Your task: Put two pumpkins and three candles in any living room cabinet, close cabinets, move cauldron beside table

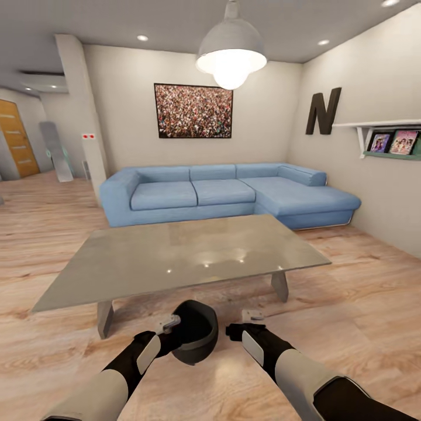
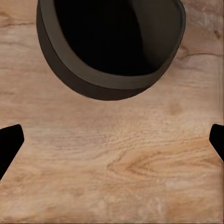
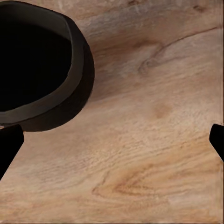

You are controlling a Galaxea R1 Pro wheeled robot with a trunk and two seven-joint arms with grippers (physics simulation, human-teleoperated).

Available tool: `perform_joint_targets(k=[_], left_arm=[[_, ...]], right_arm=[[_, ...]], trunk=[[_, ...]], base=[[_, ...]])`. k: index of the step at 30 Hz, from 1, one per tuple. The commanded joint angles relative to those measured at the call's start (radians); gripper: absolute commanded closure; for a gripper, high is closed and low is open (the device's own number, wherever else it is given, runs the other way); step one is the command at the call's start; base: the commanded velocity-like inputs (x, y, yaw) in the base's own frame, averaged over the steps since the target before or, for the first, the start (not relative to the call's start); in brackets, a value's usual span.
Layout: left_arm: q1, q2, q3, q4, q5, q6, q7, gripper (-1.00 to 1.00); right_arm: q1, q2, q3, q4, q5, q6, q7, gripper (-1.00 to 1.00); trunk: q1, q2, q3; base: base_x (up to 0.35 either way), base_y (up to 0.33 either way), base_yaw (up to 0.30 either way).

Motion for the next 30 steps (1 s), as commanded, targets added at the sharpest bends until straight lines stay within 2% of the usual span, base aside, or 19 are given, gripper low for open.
perform_joint_targets(k=[1,12,22,30], left_arm=[[0.000,0.001,-0.006,-0.003,0.010,0.004,0.009,-1.00],[0.000,0.001,-0.006,-0.003,0.010,0.004,0.009,-1.00],[0.000,0.001,-0.005,-0.003,0.010,0.004,0.009,-1.00],[0.000,0.001,-0.005,-0.002,0.011,0.004,0.010,-1.00]], right_arm=[[-0.001,0.000,0.008,-0.001,-0.008,0.005,-0.007,-1.00],[-0.001,0.000,0.008,-0.001,-0.009,0.005,-0.006,-1.00],[-0.001,0.000,0.008,-0.001,-0.009,0.005,-0.006,-1.00],[-0.001,0.000,0.008,-0.001,-0.009,0.006,-0.005,-1.00]], trunk=[[-0.005,0.007,0.002],[-0.047,0.084,0.039],[-0.047,0.084,0.043],[-0.047,0.084,0.048]], base=[[-0.325,0.072,-0.281],[-0.326,0.058,-0.282],[-0.328,0.003,-0.282],[-0.234,0.000,-0.282]])
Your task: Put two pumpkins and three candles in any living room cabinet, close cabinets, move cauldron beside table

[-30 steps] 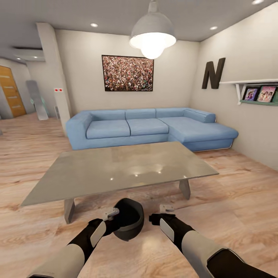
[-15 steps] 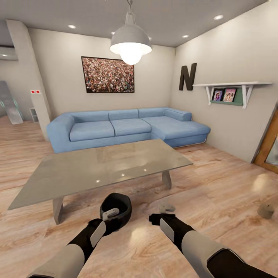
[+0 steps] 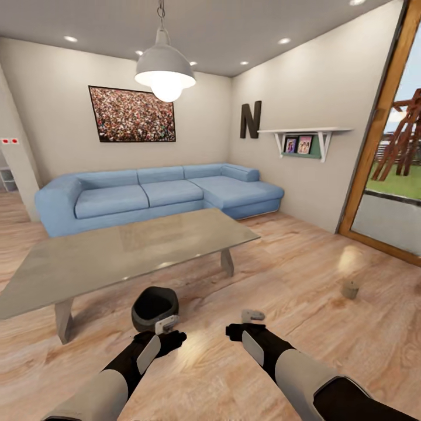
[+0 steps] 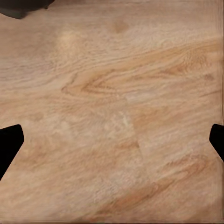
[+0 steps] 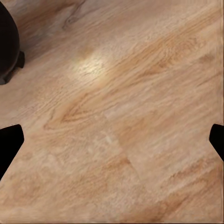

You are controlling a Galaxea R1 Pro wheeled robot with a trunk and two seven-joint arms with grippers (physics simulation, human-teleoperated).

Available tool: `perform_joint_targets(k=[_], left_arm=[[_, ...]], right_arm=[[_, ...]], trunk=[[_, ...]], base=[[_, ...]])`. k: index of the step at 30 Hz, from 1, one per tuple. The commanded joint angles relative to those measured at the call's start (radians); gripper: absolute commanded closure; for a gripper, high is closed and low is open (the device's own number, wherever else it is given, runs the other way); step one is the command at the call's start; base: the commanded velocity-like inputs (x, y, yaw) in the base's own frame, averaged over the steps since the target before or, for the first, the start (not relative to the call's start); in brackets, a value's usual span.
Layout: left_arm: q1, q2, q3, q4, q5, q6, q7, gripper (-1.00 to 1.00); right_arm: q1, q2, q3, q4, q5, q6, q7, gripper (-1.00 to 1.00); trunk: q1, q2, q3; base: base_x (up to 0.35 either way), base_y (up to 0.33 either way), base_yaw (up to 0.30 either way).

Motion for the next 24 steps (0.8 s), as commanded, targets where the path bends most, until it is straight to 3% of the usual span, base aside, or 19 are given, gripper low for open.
perform_joint_targets(k=[1,24], left_arm=[[0.000,0.001,-0.006,-0.003,0.011,0.004,0.008,-1.00],[0.000,0.000,-0.007,-0.006,0.011,0.003,0.009,-1.00]], right_arm=[[-0.001,0.000,0.008,-0.001,-0.007,0.005,-0.006,-1.00],[-0.001,0.000,0.007,-0.001,-0.007,0.005,-0.004,-1.00]], trunk=[[-0.001,0.000,0.000],[-0.001,0.000,0.015]], base=[[-0.207,0.000,-0.282],[-0.131,0.062,-0.277]])
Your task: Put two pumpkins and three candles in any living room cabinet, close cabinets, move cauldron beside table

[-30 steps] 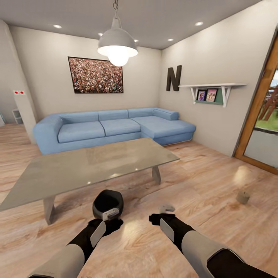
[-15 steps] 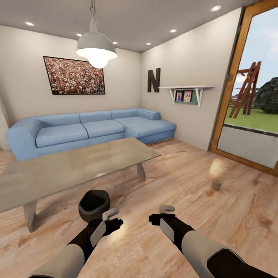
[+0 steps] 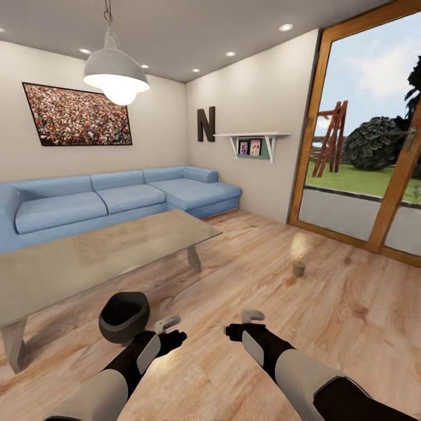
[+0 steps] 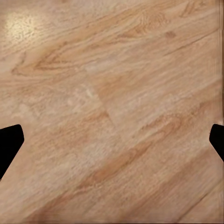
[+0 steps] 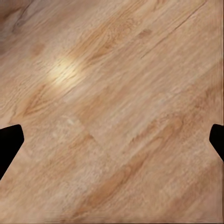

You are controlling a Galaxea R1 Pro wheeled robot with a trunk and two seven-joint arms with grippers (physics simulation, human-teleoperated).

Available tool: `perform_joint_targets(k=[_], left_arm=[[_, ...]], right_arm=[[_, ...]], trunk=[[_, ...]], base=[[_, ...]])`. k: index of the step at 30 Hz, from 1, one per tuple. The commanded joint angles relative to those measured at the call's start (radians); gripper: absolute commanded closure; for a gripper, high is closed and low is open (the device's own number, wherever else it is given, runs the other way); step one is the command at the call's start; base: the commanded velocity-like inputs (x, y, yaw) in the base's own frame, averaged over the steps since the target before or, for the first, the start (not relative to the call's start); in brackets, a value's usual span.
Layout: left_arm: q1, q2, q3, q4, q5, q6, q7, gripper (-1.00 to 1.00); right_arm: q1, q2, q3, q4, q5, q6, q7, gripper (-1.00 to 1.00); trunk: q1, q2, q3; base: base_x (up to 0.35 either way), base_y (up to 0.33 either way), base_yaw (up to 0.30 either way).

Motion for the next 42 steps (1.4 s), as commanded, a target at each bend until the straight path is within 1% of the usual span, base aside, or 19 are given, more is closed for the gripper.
perform_joint_targets(k=[1,13,16,23,28,32,38,42], left_arm=[[0.000,0.001,-0.006,-0.003,0.010,0.004,0.008,-1.00],[0.000,0.000,-0.013,-0.003,0.008,0.004,0.009,-1.00],[0.000,0.000,-0.013,-0.003,0.007,0.002,0.008,-1.00],[0.000,-0.001,-0.018,-0.003,0.005,-0.003,0.006,-1.00],[0.000,0.000,-0.018,-0.003,0.004,-0.002,0.006,-1.00],[0.000,0.001,-0.018,-0.003,0.004,-0.002,0.007,-1.00],[0.000,0.001,-0.018,-0.003,0.004,-0.002,0.007,-1.00],[0.000,0.001,-0.018,-0.003,0.004,-0.003,0.006,-1.00]], right_arm=[[-0.001,0.000,0.008,-0.001,-0.008,0.005,-0.007,-1.00],[-0.001,0.000,0.008,-0.001,-0.008,0.005,-0.007,-1.00],[-0.001,0.000,0.008,-0.001,-0.008,0.005,-0.008,-1.00],[-0.001,0.000,0.007,-0.001,-0.008,0.006,-0.007,-1.00],[-0.001,0.000,0.007,-0.001,-0.008,0.007,-0.009,-1.00],[-0.001,0.000,0.006,-0.001,-0.010,0.009,-0.010,-1.00],[-0.001,0.000,0.004,-0.003,-0.029,0.007,-0.007,-1.00],[-0.001,0.000,0.004,-0.006,-0.049,0.007,0.025,-1.00]], trunk=[[-0.001,0.000,0.000],[-0.001,0.000,0.008],[-0.001,0.000,0.010],[-0.001,0.000,0.015],[-0.001,0.000,0.017],[-0.001,0.000,0.018],[-0.001,0.000,0.014],[-0.001,0.000,0.009]], base=[[-0.196,0.160,-0.276],[-0.260,0.172,-0.276],[-0.210,0.038,-0.276],[-0.066,0.005,-0.276],[-0.280,0.000,-0.271],[-0.332,0.000,-0.083],[-0.333,0.000,-0.093],[-0.168,0.000,-0.193]])
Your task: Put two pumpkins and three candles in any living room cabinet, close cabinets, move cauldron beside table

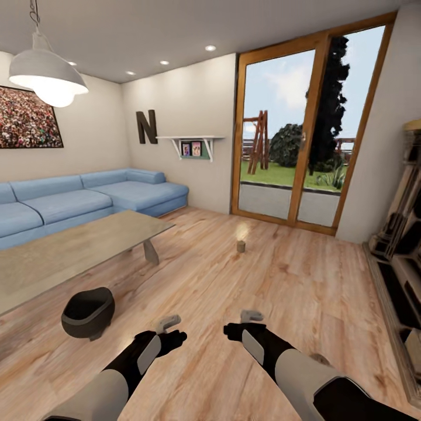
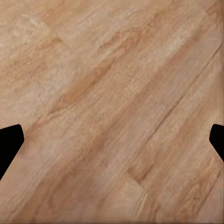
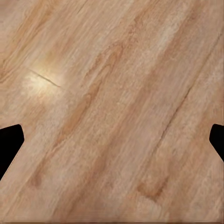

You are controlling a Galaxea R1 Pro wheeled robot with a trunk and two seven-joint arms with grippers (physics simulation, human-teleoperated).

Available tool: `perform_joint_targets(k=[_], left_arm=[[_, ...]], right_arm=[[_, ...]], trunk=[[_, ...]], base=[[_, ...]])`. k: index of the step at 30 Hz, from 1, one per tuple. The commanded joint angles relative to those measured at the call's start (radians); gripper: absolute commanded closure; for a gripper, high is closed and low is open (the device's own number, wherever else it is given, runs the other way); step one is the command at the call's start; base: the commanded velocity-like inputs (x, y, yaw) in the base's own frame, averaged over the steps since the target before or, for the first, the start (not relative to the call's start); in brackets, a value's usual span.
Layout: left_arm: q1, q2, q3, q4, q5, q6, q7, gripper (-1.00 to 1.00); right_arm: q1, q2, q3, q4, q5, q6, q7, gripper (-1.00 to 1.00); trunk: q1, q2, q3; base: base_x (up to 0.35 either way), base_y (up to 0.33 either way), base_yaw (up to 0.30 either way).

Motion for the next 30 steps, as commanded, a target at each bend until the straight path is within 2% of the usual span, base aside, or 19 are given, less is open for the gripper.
perform_joint_targets(k=[1,11,21,30], left_arm=[[0.000,0.001,-0.007,-0.003,0.010,0.004,0.009,-1.00],[0.000,0.001,-0.007,-0.003,0.011,0.004,0.008,-1.00],[0.000,0.002,-0.004,-0.003,0.012,0.009,0.008,-1.00],[0.000,0.002,-0.004,-0.003,0.014,0.043,0.009,-1.00]], right_arm=[[-0.001,0.000,0.007,-0.002,-0.009,0.004,0.000,-1.00],[-0.001,0.000,0.007,-0.002,-0.017,0.000,0.014,-1.00],[-0.001,0.000,0.006,-0.002,-0.019,0.003,0.015,-1.00],[-0.001,-0.002,0.001,-0.001,-0.024,0.007,0.015,-1.00]], trunk=[[0.000,-0.001,-0.002],[0.000,-0.001,-0.010],[0.000,-0.001,-0.012],[0.000,-0.001,-0.010]], base=[[-0.051,0.000,-0.216],[-0.010,0.002,-0.241],[-0.020,0.098,-0.273],[-0.087,0.226,-0.287]])
